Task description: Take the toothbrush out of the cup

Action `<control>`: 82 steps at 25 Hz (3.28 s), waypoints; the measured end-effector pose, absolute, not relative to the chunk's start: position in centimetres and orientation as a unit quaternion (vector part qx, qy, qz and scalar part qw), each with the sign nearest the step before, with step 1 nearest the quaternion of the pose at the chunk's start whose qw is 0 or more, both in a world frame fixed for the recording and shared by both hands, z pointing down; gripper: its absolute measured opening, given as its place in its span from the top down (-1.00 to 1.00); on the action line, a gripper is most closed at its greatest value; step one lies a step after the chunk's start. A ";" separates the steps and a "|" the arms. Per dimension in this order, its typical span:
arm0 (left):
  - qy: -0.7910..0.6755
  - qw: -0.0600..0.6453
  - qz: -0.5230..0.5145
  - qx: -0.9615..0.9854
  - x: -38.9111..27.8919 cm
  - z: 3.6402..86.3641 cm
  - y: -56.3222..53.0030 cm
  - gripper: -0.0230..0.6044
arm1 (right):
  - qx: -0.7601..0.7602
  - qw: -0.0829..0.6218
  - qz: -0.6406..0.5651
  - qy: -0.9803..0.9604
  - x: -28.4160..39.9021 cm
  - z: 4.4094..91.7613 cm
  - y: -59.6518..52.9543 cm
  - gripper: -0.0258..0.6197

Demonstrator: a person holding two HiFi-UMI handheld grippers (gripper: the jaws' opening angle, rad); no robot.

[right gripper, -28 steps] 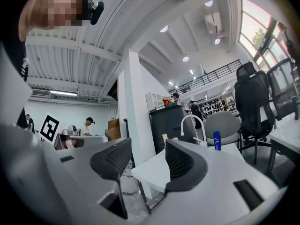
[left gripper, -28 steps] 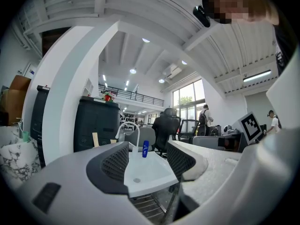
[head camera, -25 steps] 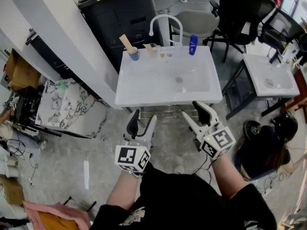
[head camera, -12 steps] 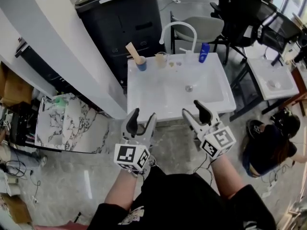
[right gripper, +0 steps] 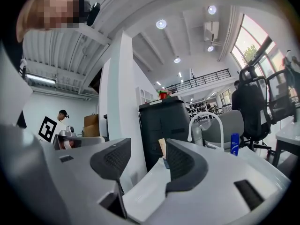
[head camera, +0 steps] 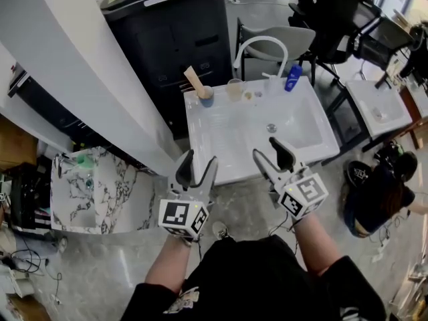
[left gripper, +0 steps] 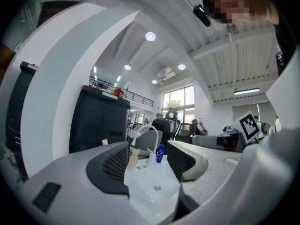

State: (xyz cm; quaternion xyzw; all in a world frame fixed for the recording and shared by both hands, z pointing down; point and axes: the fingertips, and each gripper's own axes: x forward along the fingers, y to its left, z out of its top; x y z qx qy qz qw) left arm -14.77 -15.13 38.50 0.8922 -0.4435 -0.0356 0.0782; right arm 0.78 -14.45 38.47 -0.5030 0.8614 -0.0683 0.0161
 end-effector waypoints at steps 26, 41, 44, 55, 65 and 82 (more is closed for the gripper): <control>-0.416 0.076 -0.057 0.904 -16.7 38.2 -21.4 0.17 | -0.517 0.000 -0.051 0.854 -1.8 38.3 -20.4 0.17; -0.469 0.082 -0.042 0.878 -11.3 39.2 -24.4 0.17 | -0.449 -0.023 -0.065 0.891 3.2 41.2 -28.8 0.13; -0.480 0.081 -0.040 0.873 -10.9 39.5 -25.0 0.17 | -0.436 -0.026 -0.069 0.897 3.5 42.1 -30.5 0.13; -0.517 0.075 -0.034 0.852 -9.7 39.7 -25.1 0.17 | -0.400 -0.044 -0.088 0.911 4.5 44.9 -35.5 0.12; -0.549 0.082 -0.027 0.831 -9.4 40.6 -23.8 0.17 | -0.376 -0.090 -0.088 0.918 5.0 49.6 -40.7 0.13; -0.591 0.106 -0.010 0.799 -10.3 43.0 -23.1 0.17 | -0.345 -0.173 -0.113 0.916 3.9 58.6 -48.3 0.17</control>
